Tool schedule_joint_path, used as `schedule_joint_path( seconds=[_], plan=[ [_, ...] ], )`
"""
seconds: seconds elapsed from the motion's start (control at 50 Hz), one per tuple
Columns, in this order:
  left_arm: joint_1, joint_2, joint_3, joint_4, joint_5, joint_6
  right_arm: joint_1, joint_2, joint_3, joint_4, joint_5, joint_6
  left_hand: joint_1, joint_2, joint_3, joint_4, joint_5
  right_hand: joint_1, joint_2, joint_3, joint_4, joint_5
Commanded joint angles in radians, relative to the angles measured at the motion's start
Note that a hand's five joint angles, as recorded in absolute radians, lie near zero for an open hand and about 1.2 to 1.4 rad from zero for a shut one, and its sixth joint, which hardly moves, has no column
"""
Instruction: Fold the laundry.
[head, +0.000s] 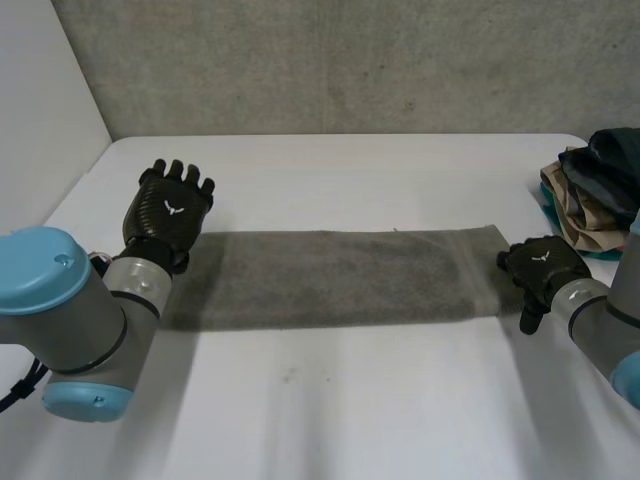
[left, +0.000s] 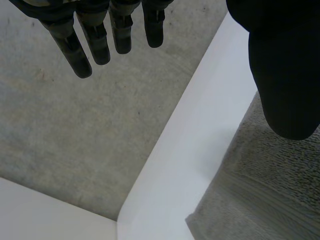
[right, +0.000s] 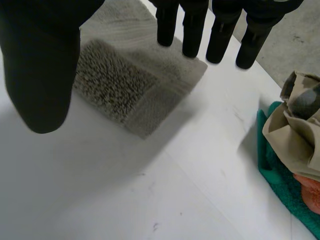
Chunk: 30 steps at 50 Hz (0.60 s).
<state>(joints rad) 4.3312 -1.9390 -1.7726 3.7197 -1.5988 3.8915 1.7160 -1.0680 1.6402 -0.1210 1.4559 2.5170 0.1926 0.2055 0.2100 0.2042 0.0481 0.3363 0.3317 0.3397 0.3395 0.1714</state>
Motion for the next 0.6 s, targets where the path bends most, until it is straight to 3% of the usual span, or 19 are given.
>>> schedule_joint_path(
  seconds=[0.02,0.16,0.22,0.36,0.44,0.6],
  plan=[
    [0.011,-0.014,0.004,0.0,-0.001,-0.015,-0.022,0.054,-0.008,-0.1,0.006,-0.004,-0.003,-0.015,-0.02,-0.014,-0.033,1.057,1.061,1.053,1.053,1.047],
    [0.007,0.003,-0.004,-0.001,-0.006,-0.015,-0.114,0.034,0.027,-0.098,0.063,-0.02,-0.006,-0.018,-0.023,-0.017,-0.036,1.06,1.065,1.057,1.057,1.05],
    [0.01,0.028,-0.013,-0.001,-0.006,-0.015,-0.194,-0.039,0.066,-0.085,0.061,-0.064,-0.006,-0.018,-0.023,-0.017,-0.036,1.06,1.065,1.057,1.057,1.05],
    [0.039,0.084,-0.042,-0.006,-0.001,-0.018,-0.354,-0.09,0.087,-0.089,0.073,-0.383,-0.008,-0.021,-0.026,-0.02,-0.038,1.06,1.065,1.057,1.057,1.05],
    [0.051,0.097,-0.05,-0.007,-0.001,-0.021,-0.288,-0.124,0.067,-0.098,0.069,-0.399,-0.008,-0.021,-0.026,-0.02,-0.038,1.06,1.065,1.057,1.057,1.05],
    [0.051,0.138,-0.059,-0.007,-0.007,-0.021,0.123,-0.17,-0.023,-0.233,0.011,-0.224,-0.008,-0.021,-0.026,-0.02,-0.038,1.06,1.065,1.057,1.057,1.05]
  ],
)
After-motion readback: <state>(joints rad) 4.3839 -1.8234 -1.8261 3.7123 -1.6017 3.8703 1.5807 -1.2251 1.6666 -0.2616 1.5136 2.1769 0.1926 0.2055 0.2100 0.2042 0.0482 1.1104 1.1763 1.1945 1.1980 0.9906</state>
